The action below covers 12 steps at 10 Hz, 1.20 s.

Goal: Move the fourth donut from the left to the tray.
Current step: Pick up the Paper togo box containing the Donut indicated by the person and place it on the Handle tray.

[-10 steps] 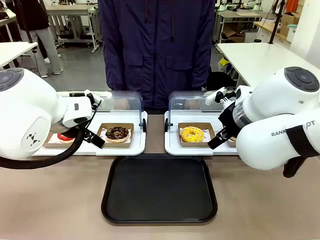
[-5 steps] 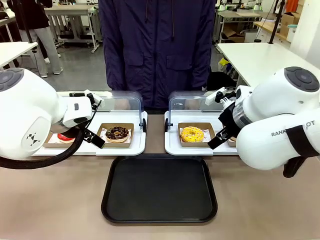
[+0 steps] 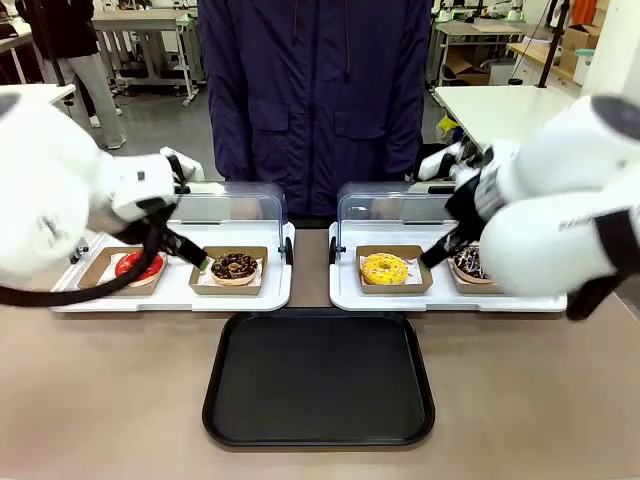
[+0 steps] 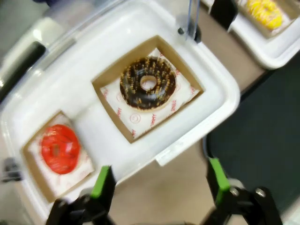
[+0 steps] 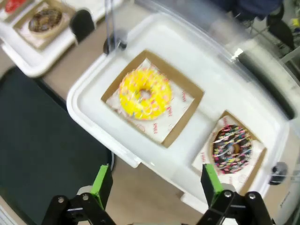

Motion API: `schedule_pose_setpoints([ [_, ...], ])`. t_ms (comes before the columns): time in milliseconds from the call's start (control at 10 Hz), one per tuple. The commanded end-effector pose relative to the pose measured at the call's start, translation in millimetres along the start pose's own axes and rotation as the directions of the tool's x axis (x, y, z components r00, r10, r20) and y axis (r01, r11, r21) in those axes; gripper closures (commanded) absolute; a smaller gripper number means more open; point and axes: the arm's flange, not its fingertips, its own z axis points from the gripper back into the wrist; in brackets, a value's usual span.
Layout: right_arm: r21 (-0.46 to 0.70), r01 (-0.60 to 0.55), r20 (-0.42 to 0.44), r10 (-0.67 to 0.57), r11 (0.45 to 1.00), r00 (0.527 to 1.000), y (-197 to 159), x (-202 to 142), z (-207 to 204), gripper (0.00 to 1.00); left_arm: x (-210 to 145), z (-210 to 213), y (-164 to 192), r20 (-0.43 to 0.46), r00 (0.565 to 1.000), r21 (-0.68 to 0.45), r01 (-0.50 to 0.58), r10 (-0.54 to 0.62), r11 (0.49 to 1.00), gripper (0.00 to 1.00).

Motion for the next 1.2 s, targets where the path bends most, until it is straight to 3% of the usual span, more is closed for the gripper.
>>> schedule_pose_setpoints([
  [0, 0.075, 0.041, 0.054, -0.045, 0.996, 0.998, -55, 12, 58, 0.00, 14, 61, 54, -0.012, 1.000, -0.110, 0.024, -0.026, 0.994, 0.00],
  [300, 0.199, 0.080, 0.175, -0.115, 0.977, 0.978, -147, -26, 123, 0.00, -8, 123, 133, 0.037, 0.992, -0.300, 0.129, -0.124, 0.945, 0.00],
  [600, 0.309, -0.036, 0.354, -0.080, 0.950, 0.932, -237, -98, 151, 0.00, -65, 165, 219, 0.219, 0.968, -0.398, 0.205, -0.124, 0.894, 0.00],
  [900, 0.332, -0.125, 0.454, -0.042, 0.935, 0.890, -286, -156, 146, 0.00, -137, 172, 285, 0.317, 0.946, -0.416, 0.201, -0.065, 0.887, 0.00],
  [1100, 0.291, -0.166, 0.493, 0.001, 0.942, 0.870, -299, -168, 150, 0.00, -165, 173, 307, 0.409, 0.912, -0.421, 0.232, -0.045, 0.877, 0.00],
])
